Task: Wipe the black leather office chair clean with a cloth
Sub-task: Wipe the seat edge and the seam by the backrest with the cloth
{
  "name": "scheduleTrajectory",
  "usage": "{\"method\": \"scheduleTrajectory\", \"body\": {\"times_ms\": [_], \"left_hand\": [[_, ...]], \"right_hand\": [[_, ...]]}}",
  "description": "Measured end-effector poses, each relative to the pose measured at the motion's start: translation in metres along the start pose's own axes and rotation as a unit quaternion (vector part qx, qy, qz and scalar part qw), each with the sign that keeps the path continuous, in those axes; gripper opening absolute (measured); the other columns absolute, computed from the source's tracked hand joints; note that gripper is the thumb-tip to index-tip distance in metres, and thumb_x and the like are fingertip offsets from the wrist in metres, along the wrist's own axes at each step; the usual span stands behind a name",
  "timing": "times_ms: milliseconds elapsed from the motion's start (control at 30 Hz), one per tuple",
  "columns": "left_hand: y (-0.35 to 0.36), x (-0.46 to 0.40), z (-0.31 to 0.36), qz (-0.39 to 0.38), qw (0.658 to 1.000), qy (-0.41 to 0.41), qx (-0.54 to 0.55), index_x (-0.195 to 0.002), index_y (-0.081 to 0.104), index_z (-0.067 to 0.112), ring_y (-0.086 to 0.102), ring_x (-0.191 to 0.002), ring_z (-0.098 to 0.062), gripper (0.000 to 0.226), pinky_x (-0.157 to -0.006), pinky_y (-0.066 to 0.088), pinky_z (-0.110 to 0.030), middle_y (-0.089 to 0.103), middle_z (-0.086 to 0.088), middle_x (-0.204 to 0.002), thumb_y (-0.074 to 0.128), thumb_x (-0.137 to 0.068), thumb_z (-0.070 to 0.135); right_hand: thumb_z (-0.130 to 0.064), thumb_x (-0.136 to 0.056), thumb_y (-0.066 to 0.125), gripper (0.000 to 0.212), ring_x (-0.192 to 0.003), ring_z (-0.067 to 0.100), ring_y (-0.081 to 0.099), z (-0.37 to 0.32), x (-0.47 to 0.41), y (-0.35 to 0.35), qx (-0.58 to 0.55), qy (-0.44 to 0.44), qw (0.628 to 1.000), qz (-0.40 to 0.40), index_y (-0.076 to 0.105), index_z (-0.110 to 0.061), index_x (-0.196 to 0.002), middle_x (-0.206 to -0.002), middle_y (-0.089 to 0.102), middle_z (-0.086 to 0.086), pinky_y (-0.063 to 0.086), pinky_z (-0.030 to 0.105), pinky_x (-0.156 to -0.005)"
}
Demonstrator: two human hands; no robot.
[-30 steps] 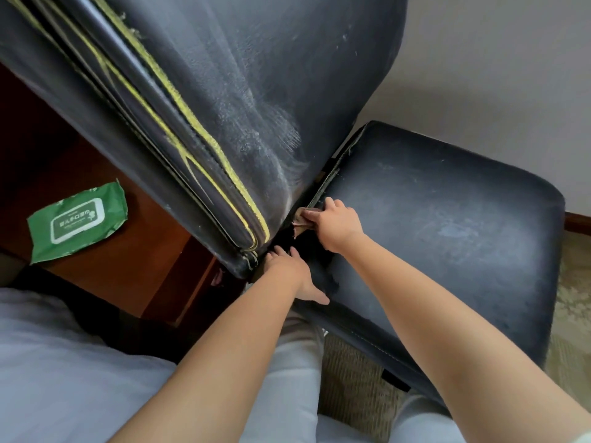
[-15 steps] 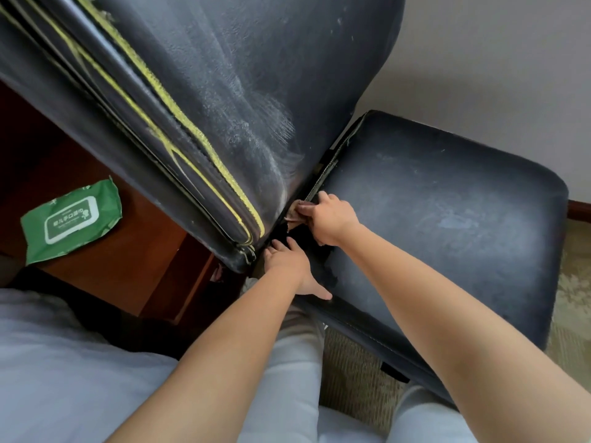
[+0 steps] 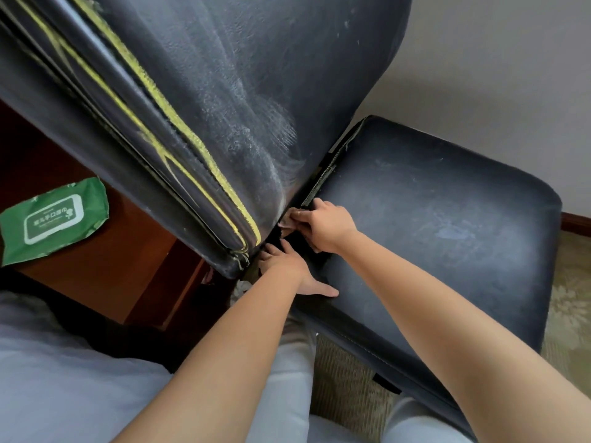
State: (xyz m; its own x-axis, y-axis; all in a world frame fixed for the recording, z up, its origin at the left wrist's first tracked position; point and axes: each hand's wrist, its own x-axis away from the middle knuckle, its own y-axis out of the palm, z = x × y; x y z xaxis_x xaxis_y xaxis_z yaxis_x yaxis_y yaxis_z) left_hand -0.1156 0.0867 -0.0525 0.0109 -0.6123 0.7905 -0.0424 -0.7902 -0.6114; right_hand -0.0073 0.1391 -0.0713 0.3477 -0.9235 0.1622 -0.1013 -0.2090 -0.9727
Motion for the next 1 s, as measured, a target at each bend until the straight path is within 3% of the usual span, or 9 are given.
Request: {"method": "scheduleTrajectory", "body": {"times_ms": [200,400,567,800,1000], "left_hand": [[0.000,-0.004,0.003,0.013,1.000,-0.004,-0.014,-0.145,-0.020,-0.005,0.008,-0.143,-0.046,0.148,-0.114,0.021,-0.048,-0.008,-0.035,-0.153,0.059,-0.060,0.085],[0.000,-0.002,0.005,0.016,0.999,-0.011,-0.027,-0.145,-0.018,-0.006,0.012,-0.142,-0.047,0.148,-0.112,0.024,-0.048,-0.005,-0.036,-0.152,0.059,-0.059,0.086],[0.004,0.000,0.002,0.040,0.999,0.004,-0.025,-0.146,-0.017,-0.006,0.013,-0.142,-0.047,0.146,-0.111,0.025,-0.047,-0.004,-0.036,-0.153,0.058,-0.060,0.086],[-0.001,-0.003,0.007,0.019,0.997,-0.019,-0.066,-0.145,-0.018,-0.008,0.016,-0.141,-0.047,0.148,-0.110,0.028,-0.047,-0.002,-0.036,-0.152,0.053,-0.059,0.090],[-0.002,-0.001,0.007,0.029,0.996,-0.012,-0.083,-0.145,-0.017,-0.009,0.018,-0.140,-0.047,0.145,-0.108,0.031,-0.047,-0.001,-0.037,-0.152,0.050,-0.062,0.090]], "right_hand": [[-0.043,-0.097,0.042,0.037,-0.104,0.030,0.051,0.010,-0.018,-0.003,0.004,0.061,0.998,0.016,0.047,-0.041,-0.134,-0.109,0.051,0.008,0.030,0.031,-0.072],[-0.046,-0.099,0.036,0.039,-0.102,0.030,0.053,0.012,-0.001,0.001,0.032,-0.004,0.999,0.029,0.044,-0.040,-0.137,-0.108,0.051,0.008,0.028,0.030,-0.071],[-0.046,-0.100,0.033,0.039,-0.099,0.031,0.052,0.025,-0.011,-0.004,0.027,0.080,0.995,0.046,0.045,-0.041,-0.137,-0.104,0.050,0.009,0.028,0.032,-0.071],[-0.042,-0.100,0.036,0.039,-0.096,0.031,0.053,0.015,0.010,0.002,0.012,-0.007,0.999,0.038,0.047,-0.035,-0.136,-0.103,0.051,0.010,0.028,0.030,-0.068],[-0.041,-0.099,0.037,0.039,-0.104,0.030,0.051,0.015,-0.013,0.002,0.009,0.070,0.996,0.046,0.043,-0.039,-0.138,-0.109,0.050,0.008,0.028,0.031,-0.072]]}}
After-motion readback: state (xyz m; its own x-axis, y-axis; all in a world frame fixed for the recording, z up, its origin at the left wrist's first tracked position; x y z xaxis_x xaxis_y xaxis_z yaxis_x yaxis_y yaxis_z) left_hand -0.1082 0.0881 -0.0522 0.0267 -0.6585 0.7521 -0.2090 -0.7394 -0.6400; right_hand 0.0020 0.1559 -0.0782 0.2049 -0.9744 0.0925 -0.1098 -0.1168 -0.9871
